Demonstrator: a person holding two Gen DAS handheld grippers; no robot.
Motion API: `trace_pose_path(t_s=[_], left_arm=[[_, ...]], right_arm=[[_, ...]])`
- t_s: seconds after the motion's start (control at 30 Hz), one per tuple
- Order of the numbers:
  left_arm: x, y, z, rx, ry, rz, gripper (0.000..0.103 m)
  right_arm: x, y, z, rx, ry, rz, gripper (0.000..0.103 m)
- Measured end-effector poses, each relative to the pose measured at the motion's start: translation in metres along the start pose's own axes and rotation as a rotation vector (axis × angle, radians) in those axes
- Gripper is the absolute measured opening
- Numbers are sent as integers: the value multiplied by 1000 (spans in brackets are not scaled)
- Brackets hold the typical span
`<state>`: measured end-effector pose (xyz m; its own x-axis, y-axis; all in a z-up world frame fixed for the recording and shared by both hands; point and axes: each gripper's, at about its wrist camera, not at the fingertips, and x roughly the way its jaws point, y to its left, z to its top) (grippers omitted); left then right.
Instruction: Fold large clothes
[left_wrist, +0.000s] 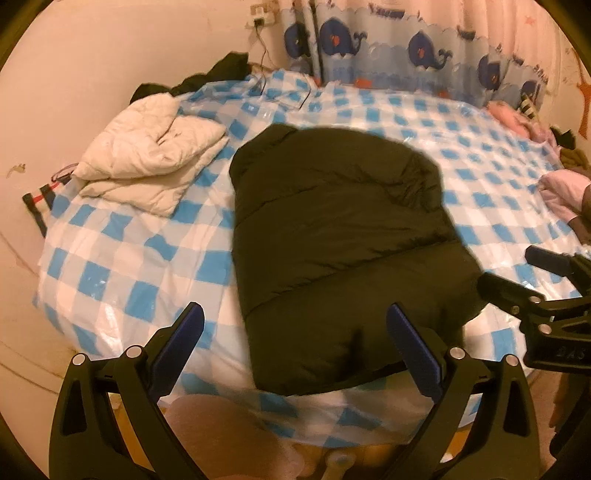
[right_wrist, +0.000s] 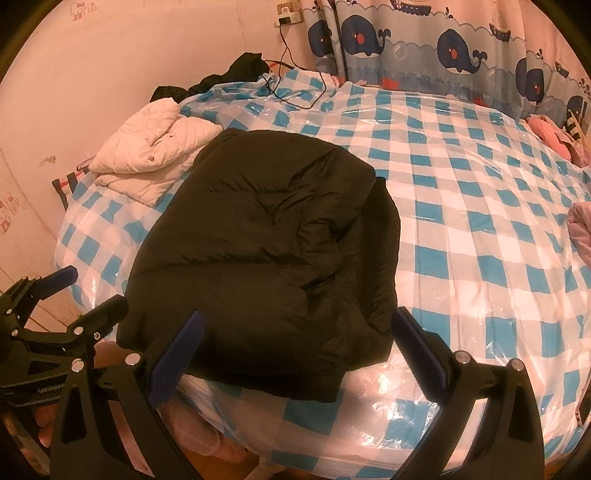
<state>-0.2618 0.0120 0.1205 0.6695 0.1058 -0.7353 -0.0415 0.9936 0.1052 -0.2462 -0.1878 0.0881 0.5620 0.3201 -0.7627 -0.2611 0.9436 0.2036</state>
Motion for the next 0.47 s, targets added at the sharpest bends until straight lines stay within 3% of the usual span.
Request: trace_pose_path(t_s=[0.1,0.2,0.37,0.47], left_arm=[[-8,-3,2,-12,-6,-78,95],[-12,-12,5,0,3,-59,95],[-6,-20,5,-48,91,-52,95],[-11,-30,3,-27,91,-29,95]], right_arm=[[-8,-5,0,13,-16,6,97],[-19,-12,-1,25,-32,12,97],[-35,-26,-7,45,-54,17,97],[-45,-37,-12,65,-66,16,97]])
